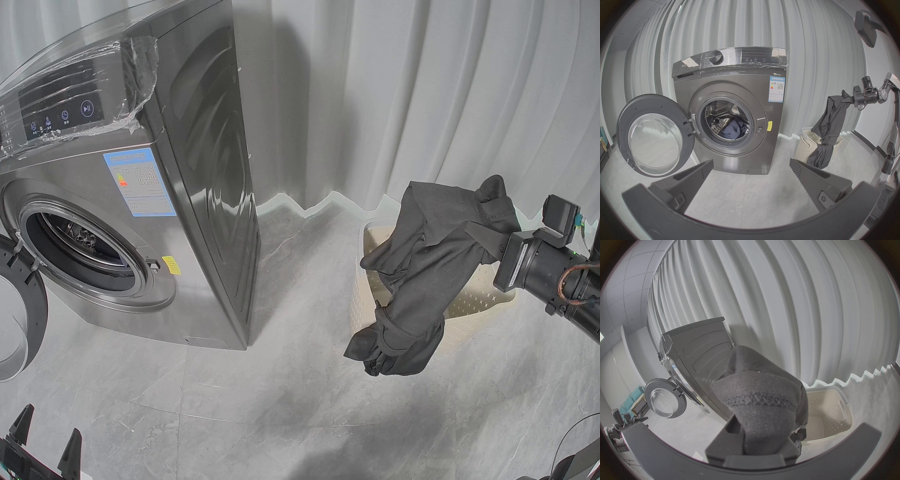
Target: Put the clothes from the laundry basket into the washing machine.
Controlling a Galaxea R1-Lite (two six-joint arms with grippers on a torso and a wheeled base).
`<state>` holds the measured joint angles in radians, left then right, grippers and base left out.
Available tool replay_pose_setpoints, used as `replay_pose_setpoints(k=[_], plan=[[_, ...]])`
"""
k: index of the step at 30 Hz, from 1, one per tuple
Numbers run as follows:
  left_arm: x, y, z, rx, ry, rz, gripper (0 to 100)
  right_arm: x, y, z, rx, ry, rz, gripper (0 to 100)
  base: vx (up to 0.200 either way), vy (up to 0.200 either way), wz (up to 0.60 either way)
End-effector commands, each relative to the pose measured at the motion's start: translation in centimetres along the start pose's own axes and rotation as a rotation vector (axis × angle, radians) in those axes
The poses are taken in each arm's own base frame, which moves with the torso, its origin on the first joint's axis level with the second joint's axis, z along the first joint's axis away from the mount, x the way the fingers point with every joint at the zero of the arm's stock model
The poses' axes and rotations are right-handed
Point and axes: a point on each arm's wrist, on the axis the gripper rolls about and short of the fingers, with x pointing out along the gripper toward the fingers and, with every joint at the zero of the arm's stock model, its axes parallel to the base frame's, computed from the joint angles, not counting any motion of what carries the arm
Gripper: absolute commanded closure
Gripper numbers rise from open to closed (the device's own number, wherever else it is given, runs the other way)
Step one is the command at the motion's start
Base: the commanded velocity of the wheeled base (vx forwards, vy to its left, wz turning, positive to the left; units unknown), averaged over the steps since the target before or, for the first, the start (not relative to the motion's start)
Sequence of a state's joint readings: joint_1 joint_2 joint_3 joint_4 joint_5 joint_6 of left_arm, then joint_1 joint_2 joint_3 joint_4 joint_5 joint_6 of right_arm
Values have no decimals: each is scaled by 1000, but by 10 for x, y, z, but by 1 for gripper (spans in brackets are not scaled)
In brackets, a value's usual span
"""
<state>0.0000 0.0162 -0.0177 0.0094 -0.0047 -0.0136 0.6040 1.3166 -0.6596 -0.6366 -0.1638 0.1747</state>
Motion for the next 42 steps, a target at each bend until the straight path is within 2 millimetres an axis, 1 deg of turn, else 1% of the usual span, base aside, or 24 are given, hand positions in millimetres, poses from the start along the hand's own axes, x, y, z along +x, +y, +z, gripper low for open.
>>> replay_pose_setpoints(k=[1, 5, 12, 42], plan=[[0, 0, -4, 0, -3, 0, 0, 0, 0, -1, 0, 3, 0, 100, -200, 0, 0], [0, 0, -4, 0, -2, 0, 0, 0, 0, -1, 0, 4, 1, 100, -200, 0, 0], [0, 0, -4, -2, -2, 0, 0, 1, 0, -1, 0, 5, 2, 100, 0, 0, 0], [0, 0, -4, -2, 0, 0, 0, 0, 3, -4, -4, 16, 16, 100, 0, 200, 0]])
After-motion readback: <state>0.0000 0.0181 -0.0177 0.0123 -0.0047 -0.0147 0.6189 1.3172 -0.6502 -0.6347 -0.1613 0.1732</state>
